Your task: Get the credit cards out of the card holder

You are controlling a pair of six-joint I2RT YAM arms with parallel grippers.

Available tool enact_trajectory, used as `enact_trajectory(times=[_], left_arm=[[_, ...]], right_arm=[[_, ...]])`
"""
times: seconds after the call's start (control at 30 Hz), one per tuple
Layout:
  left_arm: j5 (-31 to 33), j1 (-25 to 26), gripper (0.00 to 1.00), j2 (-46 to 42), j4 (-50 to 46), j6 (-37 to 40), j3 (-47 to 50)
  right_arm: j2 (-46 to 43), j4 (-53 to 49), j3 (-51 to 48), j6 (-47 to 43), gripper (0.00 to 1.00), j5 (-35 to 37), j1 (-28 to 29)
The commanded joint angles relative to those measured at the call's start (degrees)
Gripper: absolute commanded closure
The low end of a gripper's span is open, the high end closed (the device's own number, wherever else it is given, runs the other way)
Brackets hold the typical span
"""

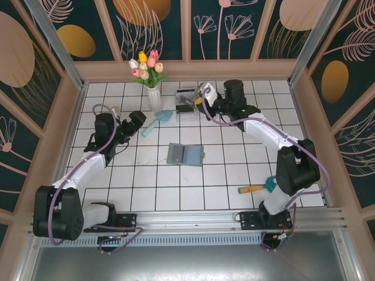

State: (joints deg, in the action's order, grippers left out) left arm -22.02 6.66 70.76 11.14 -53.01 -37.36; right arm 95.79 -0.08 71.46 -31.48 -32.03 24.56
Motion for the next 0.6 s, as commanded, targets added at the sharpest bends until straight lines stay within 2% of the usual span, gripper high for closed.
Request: enact_trajectory(times=[0.0,0.43,0.57], left_arm=[[-1.38,-0.68,0.01,1.65,-0.45,3.34,-0.79],[-4.52,-0.77,0.01,9.53,0.6,3.6,-2.99],[-6.44,-0.77,0.02,11.91,0.04,3.66,-4.68]], right_arm=[[4.53,-5.8,4.18,-15.8,1.0,-3.27,-0.81],[19.24,-16.94,18.61,-34.36,1.0,-2.43,-1.29],[23.15,-19.0,24.36,-36.89,1.0,-5.65,-2.36]])
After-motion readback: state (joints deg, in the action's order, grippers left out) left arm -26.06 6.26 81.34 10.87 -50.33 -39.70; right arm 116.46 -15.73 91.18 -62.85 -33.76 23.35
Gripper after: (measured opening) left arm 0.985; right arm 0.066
